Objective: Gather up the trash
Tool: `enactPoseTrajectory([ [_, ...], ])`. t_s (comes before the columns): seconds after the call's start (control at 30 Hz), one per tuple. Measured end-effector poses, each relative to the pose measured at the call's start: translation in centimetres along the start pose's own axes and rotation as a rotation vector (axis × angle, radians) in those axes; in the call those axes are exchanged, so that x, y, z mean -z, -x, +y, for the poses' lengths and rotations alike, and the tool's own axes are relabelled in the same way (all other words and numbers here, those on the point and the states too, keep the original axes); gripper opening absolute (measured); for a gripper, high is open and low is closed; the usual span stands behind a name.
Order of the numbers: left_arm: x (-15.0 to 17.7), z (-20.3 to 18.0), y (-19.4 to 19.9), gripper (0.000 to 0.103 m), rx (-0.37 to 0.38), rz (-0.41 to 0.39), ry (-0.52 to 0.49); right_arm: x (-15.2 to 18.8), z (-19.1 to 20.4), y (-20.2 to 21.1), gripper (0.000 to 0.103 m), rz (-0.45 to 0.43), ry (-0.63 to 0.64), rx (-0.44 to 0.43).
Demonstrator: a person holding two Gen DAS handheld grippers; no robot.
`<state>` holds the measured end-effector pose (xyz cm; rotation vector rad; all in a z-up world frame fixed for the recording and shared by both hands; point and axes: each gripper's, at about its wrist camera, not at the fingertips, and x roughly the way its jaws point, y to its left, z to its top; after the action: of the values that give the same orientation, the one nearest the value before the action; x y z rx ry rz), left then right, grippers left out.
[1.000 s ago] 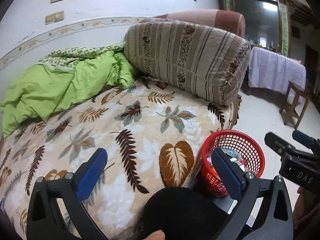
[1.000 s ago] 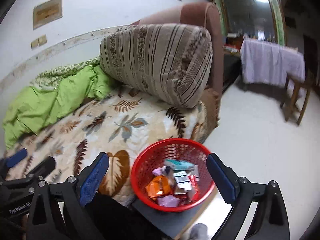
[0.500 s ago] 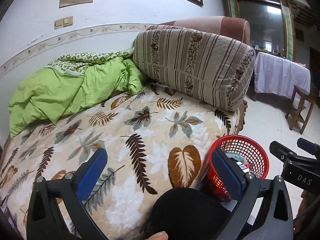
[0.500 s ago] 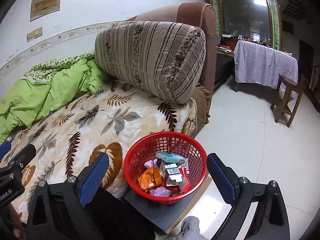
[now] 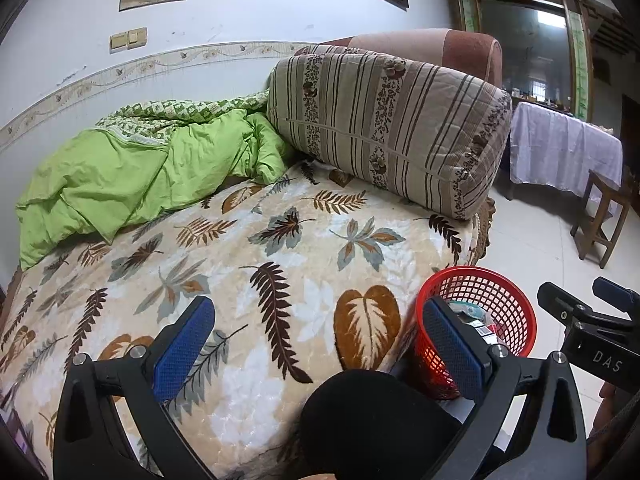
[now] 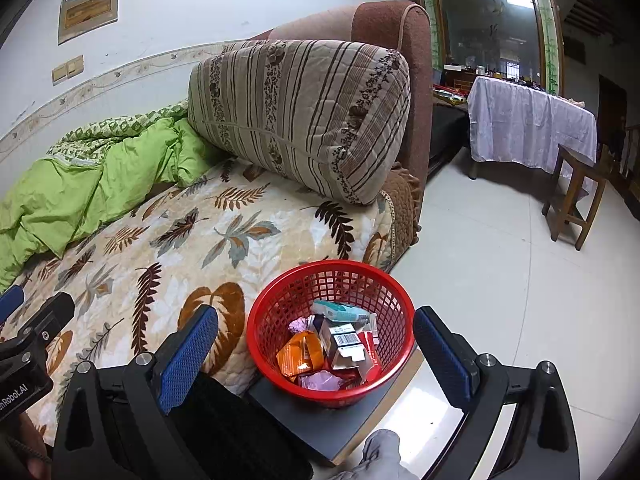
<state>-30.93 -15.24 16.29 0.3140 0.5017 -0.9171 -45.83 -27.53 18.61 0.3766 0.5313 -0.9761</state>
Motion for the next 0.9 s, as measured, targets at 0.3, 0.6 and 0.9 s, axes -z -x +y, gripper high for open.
enactPoseTrajectory([
  [0.3,0.05,0.17,0.08,0.103,0.003,-0.001,0.0,0.06,0.14,-0.1,0.099,0.002,0.01,0.0],
  [0.6,0.13,0.09,0.17,0.103,0.002,-0.002,0.0,0.05,0.32,-0.12,0.099,0.004,0.014,0.0],
  [0.9,0.1,0.05,0.29,0.103,0.001,-0.004,0.0,0.08,0.42,-0.09,0.099,0.005,0.016,0.0],
])
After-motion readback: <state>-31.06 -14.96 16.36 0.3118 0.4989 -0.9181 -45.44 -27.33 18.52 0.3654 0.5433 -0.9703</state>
